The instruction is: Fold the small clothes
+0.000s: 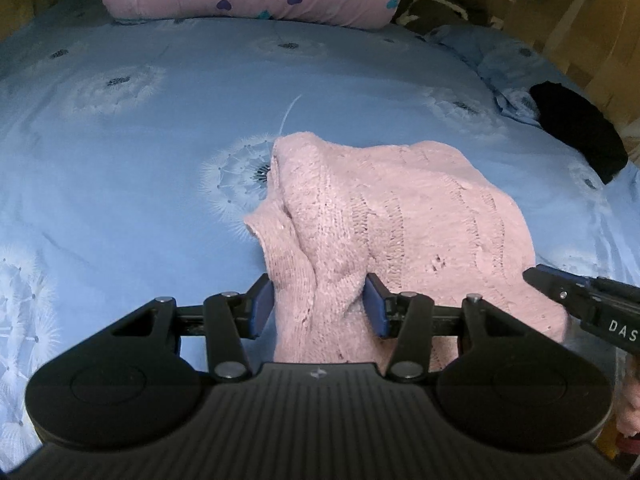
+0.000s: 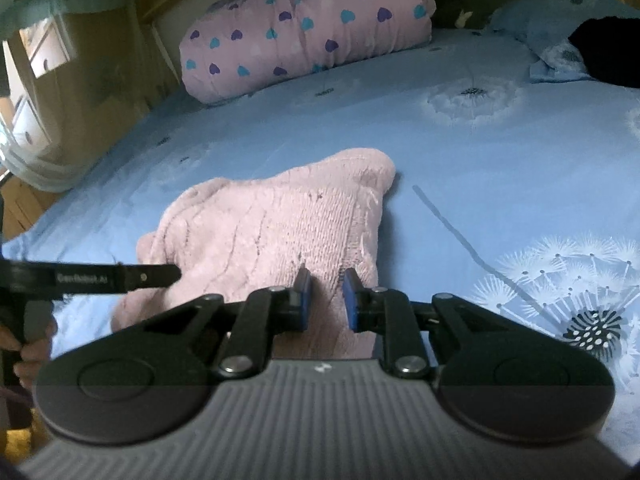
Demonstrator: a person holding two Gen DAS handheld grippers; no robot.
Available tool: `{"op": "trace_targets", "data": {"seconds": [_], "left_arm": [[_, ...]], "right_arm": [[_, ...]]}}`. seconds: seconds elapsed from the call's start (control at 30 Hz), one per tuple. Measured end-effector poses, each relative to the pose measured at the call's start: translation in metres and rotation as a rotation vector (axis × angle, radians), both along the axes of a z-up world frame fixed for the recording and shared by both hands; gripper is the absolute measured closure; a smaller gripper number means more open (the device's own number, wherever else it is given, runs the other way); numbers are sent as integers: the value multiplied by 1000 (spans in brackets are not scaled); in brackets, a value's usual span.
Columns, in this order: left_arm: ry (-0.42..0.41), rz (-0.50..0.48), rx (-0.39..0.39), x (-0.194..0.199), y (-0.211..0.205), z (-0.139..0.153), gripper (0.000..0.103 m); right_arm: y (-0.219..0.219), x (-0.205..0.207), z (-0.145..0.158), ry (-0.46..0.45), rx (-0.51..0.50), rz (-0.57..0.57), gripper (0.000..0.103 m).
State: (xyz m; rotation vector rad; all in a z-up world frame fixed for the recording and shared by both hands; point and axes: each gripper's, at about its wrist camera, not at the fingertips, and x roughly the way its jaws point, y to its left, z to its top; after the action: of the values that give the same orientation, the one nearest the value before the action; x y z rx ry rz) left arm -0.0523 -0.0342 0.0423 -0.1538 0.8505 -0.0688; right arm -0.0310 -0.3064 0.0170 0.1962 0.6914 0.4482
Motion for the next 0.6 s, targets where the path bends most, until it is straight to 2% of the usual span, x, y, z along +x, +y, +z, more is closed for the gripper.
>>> {"op": "trace_targets", "data": {"seconds": [0.13, 0.37, 0.47, 0.53, 0.57, 0.6], "left_arm": [[-8, 5, 7, -4, -3, 1, 48], [-29, 7, 37, -26, -10, 20, 47], [-25, 1, 42, -39, -15, 26, 40], [-29, -9, 39, -49, -19, 29, 34], [-32, -11, 39, -55, -21, 31, 29], [-32, -12, 41, -60, -24, 31, 25]], "right_arm": [[6, -3, -1, -28, -37, 1, 83], [3, -15, 6, -62, -20, -40, 80], [2, -27, 14, -78, -26, -61, 80], [2, -37, 19, -90, -34, -70, 70], [2, -41, 22, -96, -35, -68, 55], [2, -46, 23, -101, -34, -65, 45]]}}
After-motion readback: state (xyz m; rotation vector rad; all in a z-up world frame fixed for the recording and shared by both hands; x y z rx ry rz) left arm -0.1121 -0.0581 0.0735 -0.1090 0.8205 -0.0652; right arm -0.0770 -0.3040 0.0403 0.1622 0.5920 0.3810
